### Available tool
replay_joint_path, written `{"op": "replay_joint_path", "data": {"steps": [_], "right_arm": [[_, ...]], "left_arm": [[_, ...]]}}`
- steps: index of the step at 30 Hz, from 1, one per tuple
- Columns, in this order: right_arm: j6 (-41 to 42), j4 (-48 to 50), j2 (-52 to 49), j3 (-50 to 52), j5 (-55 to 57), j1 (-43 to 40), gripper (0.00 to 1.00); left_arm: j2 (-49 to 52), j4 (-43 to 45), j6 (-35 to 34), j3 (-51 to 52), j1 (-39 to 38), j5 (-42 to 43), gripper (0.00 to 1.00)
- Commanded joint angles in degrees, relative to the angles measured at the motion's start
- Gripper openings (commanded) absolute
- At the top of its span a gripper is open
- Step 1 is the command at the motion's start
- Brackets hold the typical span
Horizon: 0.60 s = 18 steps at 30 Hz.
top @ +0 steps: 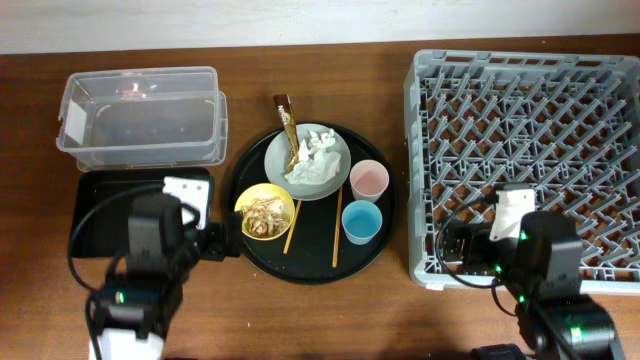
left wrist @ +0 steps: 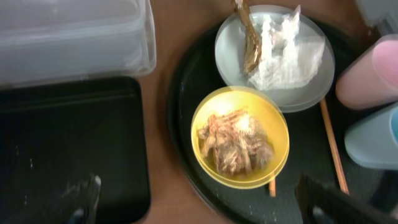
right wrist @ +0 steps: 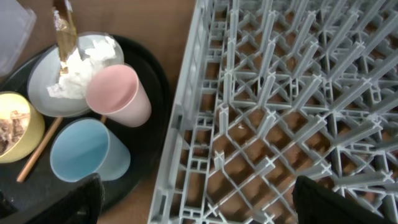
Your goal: Sort waste into correct bins and load items into the dishwasher rack
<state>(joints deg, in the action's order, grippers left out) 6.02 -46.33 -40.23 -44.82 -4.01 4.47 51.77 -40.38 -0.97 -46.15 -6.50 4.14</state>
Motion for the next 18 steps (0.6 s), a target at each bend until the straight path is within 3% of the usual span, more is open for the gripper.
{"op": "replay_joint_path", "data": {"steps": [1,6,11,15,18], "right_arm": [[0.20,-1.73,-3.21,-3.56,0.13,-0.37,0.98],[0.20,-1.97,-3.28,-3.76,0.15,-0.37,0.98],[0.22,-1.92,-3.28,-3.76,0.11,-0.37,0.98],[0.22,-1.92,-3.28,-3.76,0.11,-0.37,0.98],[0.22,-1.92,-3.28,-3.76,0.11,-0.37,0.98]], "left_arm": [[7.48,-6.97,-0.37,-8.96,0.28,1.27,1.00],[9.09,-9.64,-0.35,-10.05,0.28,3.02,1.00],[11.67,-4.37,-0.37,-11.15,0.26,4.74,0.99],[22.14,-0.92,-0.33,-20.44,-2.14,5.07,0.99],[32.09,7.17,-0.35,-24.92,-5.97,5.07,0.98]]}}
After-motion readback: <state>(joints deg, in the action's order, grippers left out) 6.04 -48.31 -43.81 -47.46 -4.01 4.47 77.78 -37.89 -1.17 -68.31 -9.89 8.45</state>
